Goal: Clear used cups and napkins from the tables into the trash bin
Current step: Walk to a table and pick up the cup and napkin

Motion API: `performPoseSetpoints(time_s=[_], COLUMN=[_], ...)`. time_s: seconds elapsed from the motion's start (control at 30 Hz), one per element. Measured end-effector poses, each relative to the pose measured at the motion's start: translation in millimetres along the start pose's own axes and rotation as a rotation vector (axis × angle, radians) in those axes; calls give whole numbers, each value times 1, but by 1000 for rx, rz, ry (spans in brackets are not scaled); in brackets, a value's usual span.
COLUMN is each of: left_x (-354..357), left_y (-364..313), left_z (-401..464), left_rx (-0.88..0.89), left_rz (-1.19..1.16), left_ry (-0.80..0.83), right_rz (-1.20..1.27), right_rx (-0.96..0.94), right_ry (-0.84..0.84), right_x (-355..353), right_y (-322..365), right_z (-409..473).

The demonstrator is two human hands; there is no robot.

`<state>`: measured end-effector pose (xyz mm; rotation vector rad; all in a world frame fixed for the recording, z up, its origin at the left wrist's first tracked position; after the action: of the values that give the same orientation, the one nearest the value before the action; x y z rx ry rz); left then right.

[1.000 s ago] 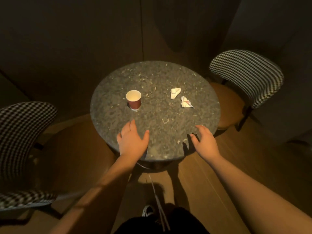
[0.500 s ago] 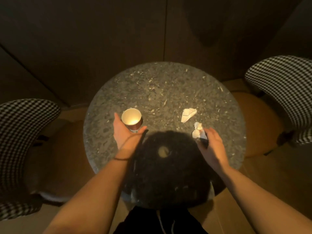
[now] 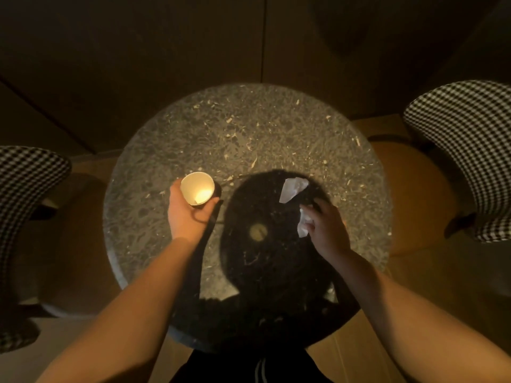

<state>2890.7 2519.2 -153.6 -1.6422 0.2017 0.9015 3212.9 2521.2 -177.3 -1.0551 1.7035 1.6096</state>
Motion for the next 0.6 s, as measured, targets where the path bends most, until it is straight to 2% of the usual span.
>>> performPoseSetpoints(time_s=[0.2, 0.3, 0.43, 0.5, 0.6], left_x=[18, 22, 23, 22, 18], left_y=[-27, -33, -33, -31, -30], left_z=[-7, -5, 2, 5, 9], left_rx=[3, -3, 7, 12, 25], left_rz=[-209, -220, -210, -214, -194], left_ry=[57, 81, 121, 130, 122], right_rz=[38, 125, 159, 102, 17], right_rx=[29, 64, 11, -34, 0], right_ry=[-70, -149, -223, -198, -45], right_x=[-3, -10, -24, -24, -6], right_y=[-3, -4, 14, 23, 25], right_z=[3, 13, 47, 66, 82])
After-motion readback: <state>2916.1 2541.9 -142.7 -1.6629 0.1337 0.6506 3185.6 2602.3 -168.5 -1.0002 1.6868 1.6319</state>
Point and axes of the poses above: each hand's wrist, its own z-axis towards the middle knuckle, its own x-axis out of the palm, y = z × x, the point moved 7 cm from there along z, towards the middle knuckle, and after that the axes turned 8 degrees about z, right-handed, at the moved point
